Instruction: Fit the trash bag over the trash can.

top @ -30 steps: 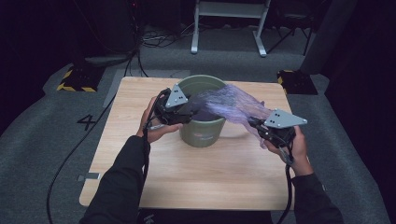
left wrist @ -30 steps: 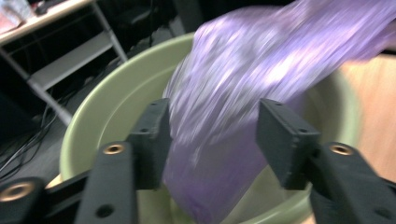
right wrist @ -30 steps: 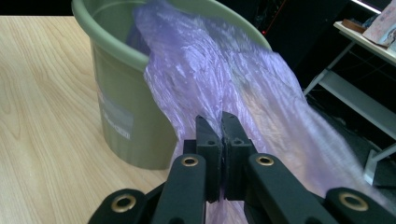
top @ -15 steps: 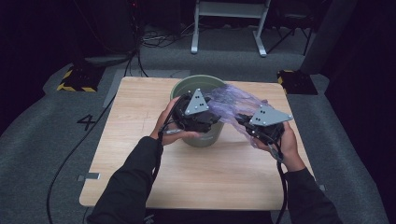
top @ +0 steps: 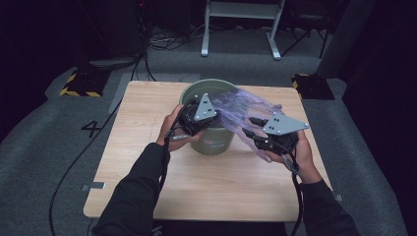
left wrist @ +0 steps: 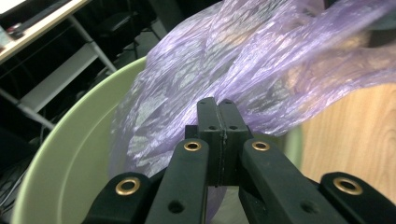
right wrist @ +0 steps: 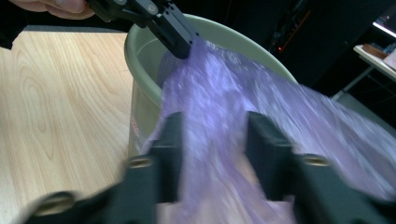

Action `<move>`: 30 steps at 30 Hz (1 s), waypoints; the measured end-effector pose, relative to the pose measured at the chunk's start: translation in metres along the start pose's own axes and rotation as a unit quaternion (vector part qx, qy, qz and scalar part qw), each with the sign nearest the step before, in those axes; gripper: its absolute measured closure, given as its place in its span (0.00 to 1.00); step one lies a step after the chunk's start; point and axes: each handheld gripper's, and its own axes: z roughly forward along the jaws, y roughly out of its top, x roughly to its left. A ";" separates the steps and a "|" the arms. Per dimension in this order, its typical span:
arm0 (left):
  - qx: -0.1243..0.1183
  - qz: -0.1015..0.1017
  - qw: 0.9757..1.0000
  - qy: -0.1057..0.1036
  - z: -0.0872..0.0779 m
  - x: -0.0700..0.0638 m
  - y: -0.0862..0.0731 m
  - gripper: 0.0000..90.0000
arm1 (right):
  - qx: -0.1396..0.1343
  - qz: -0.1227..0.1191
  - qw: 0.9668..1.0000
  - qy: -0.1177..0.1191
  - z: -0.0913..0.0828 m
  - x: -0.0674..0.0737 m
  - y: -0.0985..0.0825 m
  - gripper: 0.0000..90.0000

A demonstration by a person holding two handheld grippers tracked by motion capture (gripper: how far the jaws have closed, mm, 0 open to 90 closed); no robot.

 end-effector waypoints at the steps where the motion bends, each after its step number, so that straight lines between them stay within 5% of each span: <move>1: -0.001 -0.003 1.000 0.001 -0.002 0.002 -0.002 1.00 | -0.001 0.004 1.000 0.002 -0.001 0.000 0.000 0.52; 5: -0.008 -0.023 1.000 0.005 -0.011 0.011 -0.012 1.00 | -0.029 0.022 0.999 -0.009 -0.013 0.002 0.001 0.37; 15: -0.016 -0.051 0.998 0.017 -0.030 0.027 -0.034 1.00 | -0.054 0.048 0.996 -0.042 -0.042 -0.003 -0.018 0.30; 23: -0.014 -0.065 0.998 0.022 -0.034 0.036 -0.042 1.00 | -0.084 0.063 0.994 -0.033 -0.059 -0.015 -0.040 0.24; 30: -0.011 -0.077 0.997 0.029 -0.035 0.042 -0.050 0.98 | -0.049 0.072 0.995 -0.045 -0.040 -0.027 -0.048 0.24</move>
